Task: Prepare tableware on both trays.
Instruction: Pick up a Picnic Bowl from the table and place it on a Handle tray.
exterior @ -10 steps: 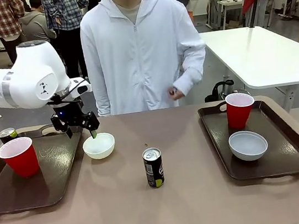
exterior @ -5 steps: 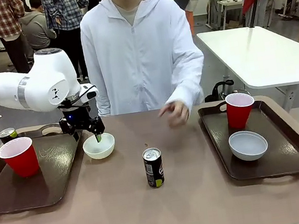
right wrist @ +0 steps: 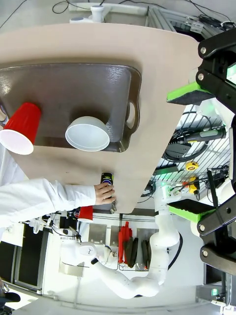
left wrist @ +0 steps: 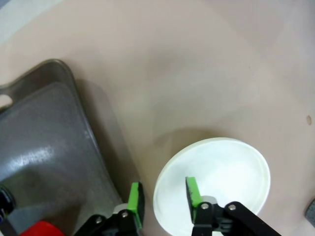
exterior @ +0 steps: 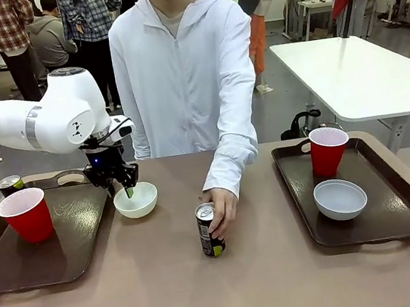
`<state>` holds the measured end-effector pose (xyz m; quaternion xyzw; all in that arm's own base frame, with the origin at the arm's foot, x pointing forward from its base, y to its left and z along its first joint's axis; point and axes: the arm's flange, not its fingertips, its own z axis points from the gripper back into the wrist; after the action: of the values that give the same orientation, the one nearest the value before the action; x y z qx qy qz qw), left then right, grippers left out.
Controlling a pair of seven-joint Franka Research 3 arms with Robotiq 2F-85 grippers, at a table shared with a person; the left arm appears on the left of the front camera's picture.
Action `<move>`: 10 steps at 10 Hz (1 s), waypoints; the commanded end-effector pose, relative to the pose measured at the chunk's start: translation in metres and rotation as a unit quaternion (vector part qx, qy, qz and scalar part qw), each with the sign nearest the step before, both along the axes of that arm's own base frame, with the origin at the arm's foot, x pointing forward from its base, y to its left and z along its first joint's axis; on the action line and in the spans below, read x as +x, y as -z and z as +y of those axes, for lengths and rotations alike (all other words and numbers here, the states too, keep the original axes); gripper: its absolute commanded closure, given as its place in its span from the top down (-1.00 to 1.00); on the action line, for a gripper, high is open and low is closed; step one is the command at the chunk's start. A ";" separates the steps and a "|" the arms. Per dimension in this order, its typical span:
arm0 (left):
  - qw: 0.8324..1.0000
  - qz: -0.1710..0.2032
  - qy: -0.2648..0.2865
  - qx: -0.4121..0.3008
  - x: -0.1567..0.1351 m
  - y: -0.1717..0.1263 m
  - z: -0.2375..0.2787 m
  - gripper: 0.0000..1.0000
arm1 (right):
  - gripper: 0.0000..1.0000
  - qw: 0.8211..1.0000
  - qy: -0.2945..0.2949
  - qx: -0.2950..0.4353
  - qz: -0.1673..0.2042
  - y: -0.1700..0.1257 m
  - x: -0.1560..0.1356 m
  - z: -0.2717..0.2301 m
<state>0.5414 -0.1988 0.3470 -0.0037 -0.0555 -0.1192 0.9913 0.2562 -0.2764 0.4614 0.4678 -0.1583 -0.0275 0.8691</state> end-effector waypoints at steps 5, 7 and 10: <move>0.999 0.007 -0.012 0.033 -0.002 0.008 -0.006 -1.00 | 1.00 1.000 -0.003 0.003 -0.004 0.000 -0.001 -0.001; 0.999 0.022 -0.025 0.019 -0.010 -0.011 0.001 -1.00 | 1.00 1.000 -0.003 0.003 -0.004 0.000 -0.001 -0.001; 0.999 0.013 -0.028 -0.010 -0.048 -0.067 0.029 -1.00 | 1.00 1.000 -0.003 0.003 -0.004 0.000 -0.001 -0.001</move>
<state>0.5159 -0.1836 0.3977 -0.0039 -0.0395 -0.0927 0.9949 0.2562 -0.2764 0.4612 0.4678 -0.1581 -0.0277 0.8692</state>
